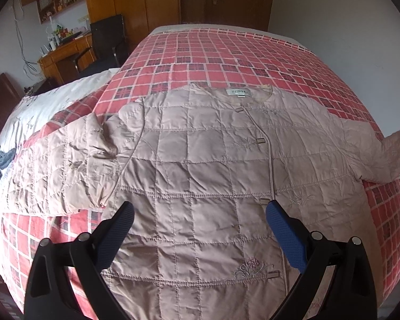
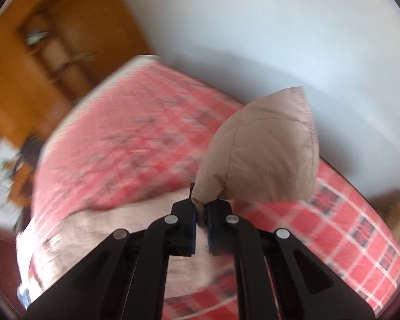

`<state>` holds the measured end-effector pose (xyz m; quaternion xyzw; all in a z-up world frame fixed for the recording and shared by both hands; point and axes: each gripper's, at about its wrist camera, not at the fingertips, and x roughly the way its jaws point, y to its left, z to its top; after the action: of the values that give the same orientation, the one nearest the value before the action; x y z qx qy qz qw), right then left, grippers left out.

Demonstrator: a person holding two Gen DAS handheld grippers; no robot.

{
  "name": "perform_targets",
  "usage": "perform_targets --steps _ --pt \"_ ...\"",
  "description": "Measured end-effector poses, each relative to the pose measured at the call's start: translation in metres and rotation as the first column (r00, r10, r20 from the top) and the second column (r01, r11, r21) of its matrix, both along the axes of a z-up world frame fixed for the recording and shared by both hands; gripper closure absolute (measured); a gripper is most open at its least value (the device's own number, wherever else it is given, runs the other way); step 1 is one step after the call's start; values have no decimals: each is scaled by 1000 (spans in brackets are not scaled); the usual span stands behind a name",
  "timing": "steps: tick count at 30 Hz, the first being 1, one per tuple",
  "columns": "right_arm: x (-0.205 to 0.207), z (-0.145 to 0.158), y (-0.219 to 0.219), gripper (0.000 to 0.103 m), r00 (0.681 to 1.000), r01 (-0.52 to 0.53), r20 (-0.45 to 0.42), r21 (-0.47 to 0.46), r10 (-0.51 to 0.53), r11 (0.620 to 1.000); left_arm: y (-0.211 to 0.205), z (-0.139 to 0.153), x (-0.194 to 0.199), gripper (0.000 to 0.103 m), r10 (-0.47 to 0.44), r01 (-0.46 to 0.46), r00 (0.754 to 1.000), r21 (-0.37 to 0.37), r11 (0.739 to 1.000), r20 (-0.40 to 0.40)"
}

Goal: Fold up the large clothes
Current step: 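Grasp the coat sleeve cuff with the right gripper and lift it, then fold the held sleeve across the coat body and release with the right gripper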

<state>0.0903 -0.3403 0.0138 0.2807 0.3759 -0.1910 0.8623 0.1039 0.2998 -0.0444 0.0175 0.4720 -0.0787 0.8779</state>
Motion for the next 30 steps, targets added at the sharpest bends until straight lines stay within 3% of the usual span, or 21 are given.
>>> perform_targets --steps 5,13,19,28,30 --pt "30 27 98 98 967 -247 51 -45 249 968 9 3 10 4 27 -27 1000 -32 999 -4" --pt "60 12 249 98 827 -559 21 -81 562 825 32 9 14 4 58 -55 998 -89 994 27" --pt "74 -15 335 98 724 -689 -14 -41 689 723 50 8 23 4 91 -90 996 -177 980 -5" --pt "100 -82 410 97 645 -757 -146 13 750 654 55 8 38 4 95 -97 995 -190 977 -17" --pt "101 -91 422 93 628 -770 -174 0 758 638 54 7 42 4 88 -91 996 -190 978 -22"
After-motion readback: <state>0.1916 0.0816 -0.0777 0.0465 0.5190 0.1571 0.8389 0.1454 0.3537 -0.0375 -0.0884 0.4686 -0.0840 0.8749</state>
